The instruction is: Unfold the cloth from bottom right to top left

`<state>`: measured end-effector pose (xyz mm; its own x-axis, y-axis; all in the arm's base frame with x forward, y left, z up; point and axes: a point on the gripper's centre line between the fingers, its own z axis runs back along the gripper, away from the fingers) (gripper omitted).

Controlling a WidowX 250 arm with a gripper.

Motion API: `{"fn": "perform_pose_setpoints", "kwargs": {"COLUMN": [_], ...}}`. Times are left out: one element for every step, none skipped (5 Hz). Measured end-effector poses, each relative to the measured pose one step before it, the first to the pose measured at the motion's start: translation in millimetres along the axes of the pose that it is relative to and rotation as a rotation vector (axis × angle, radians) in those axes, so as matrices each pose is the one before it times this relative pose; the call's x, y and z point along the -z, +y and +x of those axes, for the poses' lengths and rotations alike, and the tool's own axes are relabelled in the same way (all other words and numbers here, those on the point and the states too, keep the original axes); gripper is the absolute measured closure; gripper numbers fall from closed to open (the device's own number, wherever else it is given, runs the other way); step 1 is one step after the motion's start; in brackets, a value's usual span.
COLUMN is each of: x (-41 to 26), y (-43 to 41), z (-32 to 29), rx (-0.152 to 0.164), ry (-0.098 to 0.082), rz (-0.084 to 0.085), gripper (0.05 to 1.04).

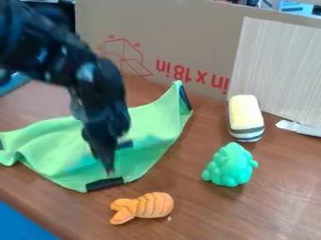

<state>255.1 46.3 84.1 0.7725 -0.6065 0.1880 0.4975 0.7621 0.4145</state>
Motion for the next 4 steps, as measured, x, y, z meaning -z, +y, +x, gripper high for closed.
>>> {"fn": "perform_pose_setpoints", "kwargs": {"x": [-3.92, 10.79, 14.04, 14.35], "y": [37.26, 43.76, 36.52, 34.36], "z": [-2.06, -1.48, 4.53, 6.40], "rx": [-0.0807, -0.0697, -0.0273, -0.0153], "ry": [0.0151, 0.0689, 0.0712, 0.0679], "rz": [0.0059, -0.0063, -0.0175, -0.0154], "gripper": [1.028, 1.028, 1.028, 1.028]}}
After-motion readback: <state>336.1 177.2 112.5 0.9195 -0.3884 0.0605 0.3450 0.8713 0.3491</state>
